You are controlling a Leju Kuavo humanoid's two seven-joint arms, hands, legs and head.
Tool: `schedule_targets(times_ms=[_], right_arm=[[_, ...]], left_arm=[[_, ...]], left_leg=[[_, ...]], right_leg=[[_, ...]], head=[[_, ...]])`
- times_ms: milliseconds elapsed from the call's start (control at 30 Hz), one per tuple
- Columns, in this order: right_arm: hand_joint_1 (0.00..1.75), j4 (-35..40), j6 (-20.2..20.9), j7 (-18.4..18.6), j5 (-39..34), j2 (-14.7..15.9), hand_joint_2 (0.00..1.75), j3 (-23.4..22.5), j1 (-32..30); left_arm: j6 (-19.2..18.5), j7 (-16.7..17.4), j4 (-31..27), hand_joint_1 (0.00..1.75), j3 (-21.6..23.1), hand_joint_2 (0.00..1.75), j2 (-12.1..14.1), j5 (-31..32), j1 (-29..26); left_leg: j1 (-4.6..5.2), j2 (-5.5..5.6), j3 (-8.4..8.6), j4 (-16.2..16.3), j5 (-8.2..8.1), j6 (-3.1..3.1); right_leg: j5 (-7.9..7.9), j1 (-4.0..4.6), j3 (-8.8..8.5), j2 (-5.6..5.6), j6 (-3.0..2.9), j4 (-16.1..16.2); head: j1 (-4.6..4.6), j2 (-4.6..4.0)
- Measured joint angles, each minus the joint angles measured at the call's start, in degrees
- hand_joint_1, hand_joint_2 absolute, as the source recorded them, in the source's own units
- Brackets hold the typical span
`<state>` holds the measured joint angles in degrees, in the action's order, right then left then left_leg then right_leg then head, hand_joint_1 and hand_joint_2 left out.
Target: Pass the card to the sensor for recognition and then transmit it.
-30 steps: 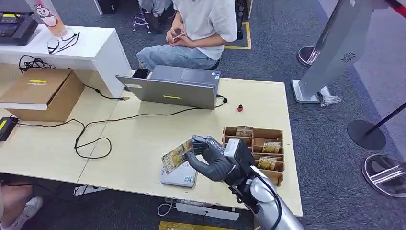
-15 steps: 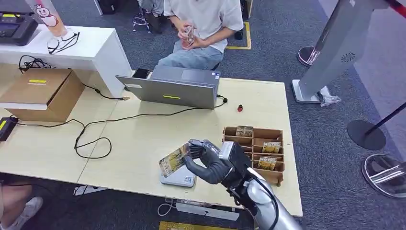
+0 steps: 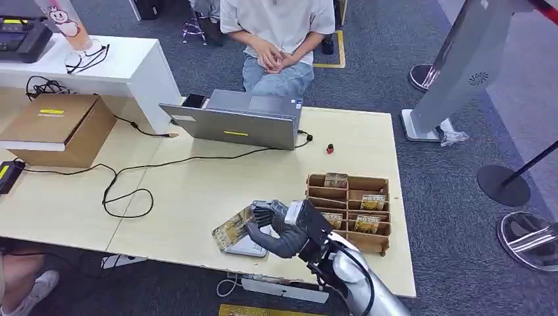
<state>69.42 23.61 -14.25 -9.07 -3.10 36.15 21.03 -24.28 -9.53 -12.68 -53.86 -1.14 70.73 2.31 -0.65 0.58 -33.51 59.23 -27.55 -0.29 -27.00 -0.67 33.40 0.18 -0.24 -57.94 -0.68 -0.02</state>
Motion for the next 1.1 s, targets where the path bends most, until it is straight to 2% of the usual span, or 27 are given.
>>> schedule_targets(times_ms=[433, 1100], right_arm=[[1.75, -4.31, -1.68, 0.46, 1.99, -0.61, 1.75, 2.69, 1.82], [1.75, -8.92, -7.3, 2.64, 6.64, -2.25, 1.75, 3.91, 3.57]], left_arm=[[0.0, 0.39, 0.0, 0.0, 0.02, 0.0, 0.02, 0.09, 0.49], [0.0, 1.25, 0.0, 0.0, 0.48, 0.0, -0.07, -0.11, 0.96]], left_leg=[[0.0, 0.0, 0.0, 0.0, 0.0, 0.0], [0.0, 0.0, 0.0, 0.0, 0.0, 0.0]], right_leg=[[0.0, 0.0, 0.0, 0.0, 0.0, 0.0], [0.0, 0.0, 0.0, 0.0, 0.0, 0.0]], head=[[-0.02, 0.0], [0.0, 0.0]])
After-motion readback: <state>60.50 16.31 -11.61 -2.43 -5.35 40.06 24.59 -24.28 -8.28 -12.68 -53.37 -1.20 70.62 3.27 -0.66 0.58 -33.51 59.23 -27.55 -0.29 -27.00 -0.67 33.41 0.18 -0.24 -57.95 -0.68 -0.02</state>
